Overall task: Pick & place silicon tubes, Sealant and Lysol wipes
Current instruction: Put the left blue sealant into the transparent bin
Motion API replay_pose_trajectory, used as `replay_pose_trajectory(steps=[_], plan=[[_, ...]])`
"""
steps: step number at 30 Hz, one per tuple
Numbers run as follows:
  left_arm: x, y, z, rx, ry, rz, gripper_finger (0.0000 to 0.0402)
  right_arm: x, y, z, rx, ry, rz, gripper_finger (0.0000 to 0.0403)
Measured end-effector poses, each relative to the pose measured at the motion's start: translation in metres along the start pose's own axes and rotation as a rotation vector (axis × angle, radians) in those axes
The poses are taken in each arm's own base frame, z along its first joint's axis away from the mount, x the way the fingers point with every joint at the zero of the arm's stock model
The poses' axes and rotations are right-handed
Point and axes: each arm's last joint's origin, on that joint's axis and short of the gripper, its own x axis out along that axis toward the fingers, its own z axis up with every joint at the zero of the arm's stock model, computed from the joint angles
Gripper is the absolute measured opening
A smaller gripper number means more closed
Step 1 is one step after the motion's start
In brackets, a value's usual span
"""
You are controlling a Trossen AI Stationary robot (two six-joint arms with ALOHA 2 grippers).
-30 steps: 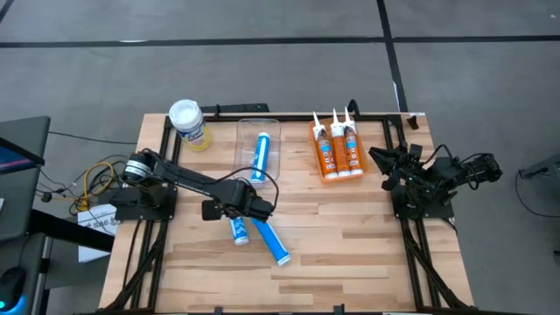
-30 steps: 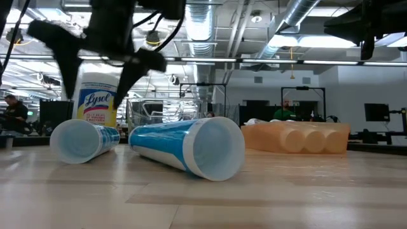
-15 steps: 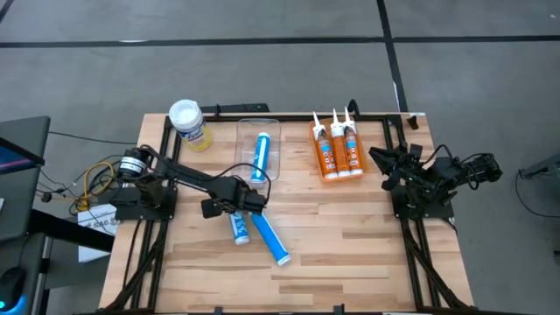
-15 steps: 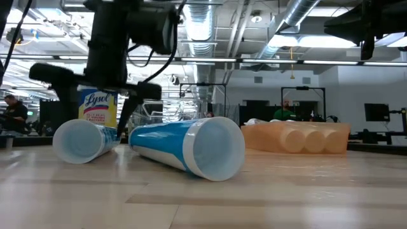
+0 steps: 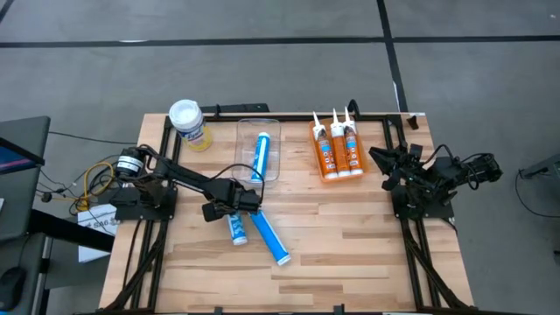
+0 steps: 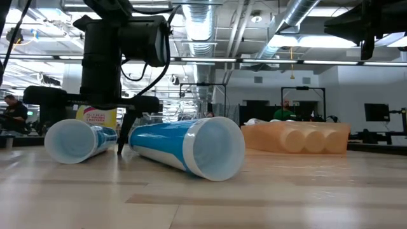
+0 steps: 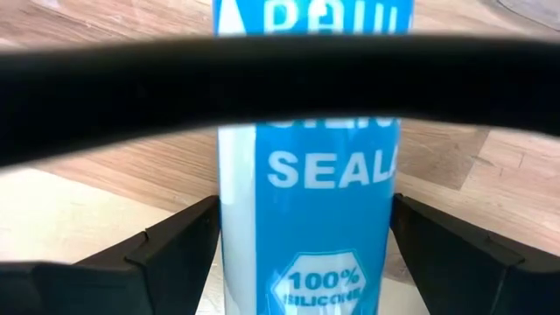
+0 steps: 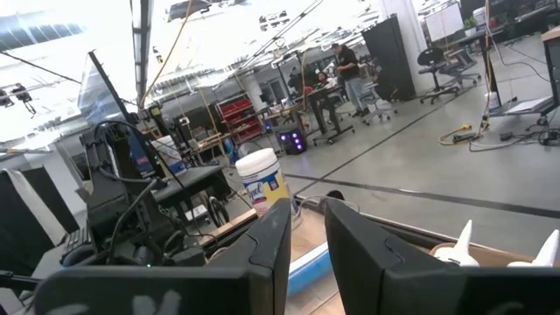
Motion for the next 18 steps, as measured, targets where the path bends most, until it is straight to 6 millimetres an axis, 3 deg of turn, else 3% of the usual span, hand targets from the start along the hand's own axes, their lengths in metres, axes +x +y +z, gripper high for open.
replay_pose_trajectory(steps=[8,16,18], plan=[[0.0007,0.0025,0.0006,0.007,0.009,0.035,0.0311,0.0000,0.0000,0.0000,0.000,0.000,0.000,0.0066],[0.0010,0.0035,0.0005,0.004,0.029,0.057,0.0200,0.0000,0.0001,0.0000,0.000,0.000,0.001,0.0066],[0.0005,0.0038,0.0003,0.004,0.033,0.065,0.0200,0.0000,0.0001,0.0001,0.001,0.000,0.002,0.0066]])
